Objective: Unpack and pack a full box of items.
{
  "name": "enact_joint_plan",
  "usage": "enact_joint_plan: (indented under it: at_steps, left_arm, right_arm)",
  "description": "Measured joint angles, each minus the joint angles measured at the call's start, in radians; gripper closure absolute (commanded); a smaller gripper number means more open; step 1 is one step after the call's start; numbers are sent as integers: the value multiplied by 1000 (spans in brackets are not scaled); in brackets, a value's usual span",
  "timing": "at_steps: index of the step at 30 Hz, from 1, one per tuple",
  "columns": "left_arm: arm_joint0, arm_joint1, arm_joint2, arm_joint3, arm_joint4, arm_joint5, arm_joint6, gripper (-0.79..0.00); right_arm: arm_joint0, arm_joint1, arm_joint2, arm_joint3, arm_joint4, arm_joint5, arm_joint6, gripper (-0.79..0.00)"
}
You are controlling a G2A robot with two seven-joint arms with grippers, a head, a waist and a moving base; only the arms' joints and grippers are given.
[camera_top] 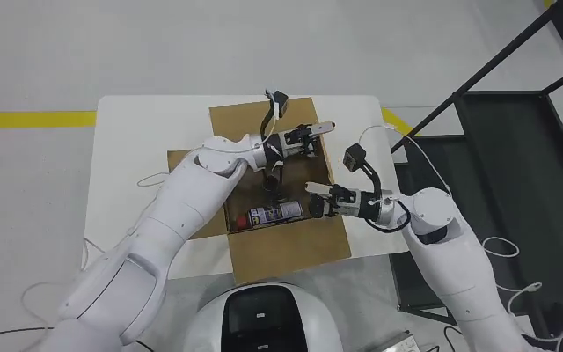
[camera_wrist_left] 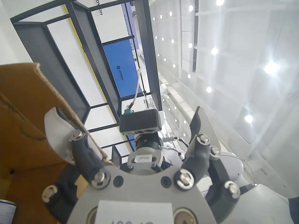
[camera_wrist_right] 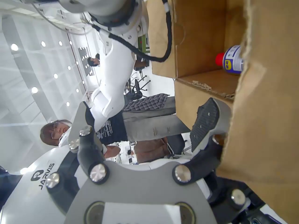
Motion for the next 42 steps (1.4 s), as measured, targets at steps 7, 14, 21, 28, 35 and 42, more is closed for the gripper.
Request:
enact_joint_plan:
  at_steps: [7,14,21,28,35,42]
  left_arm:
    - [-6,-2,-35,38,-9,-43,-32,-785]
    - [51,51,-139,-29,2,-76,-85,-785]
    - [220,144,-300,-284,103,-12,-108,-785]
    - [469,222,-495,-580,172,109,-92,-785]
    - [629,255,-616,-743,179,121,-45,-785]
    - [734,276,-732,-876,229,63,64,-785]
  right_arm:
    - [-67,13,130,4,26,-24,-69,-785]
    - [-94,17,202,72,41,-37,-145,-785]
    - [-73,14,201,166,37,-72,-237,-785]
    - [-18,8,153,260,28,-83,-271,-785]
    - [36,4,98,332,-32,-62,-290,-785]
    - [73,-1,44,369,-43,-59,-248,-785]
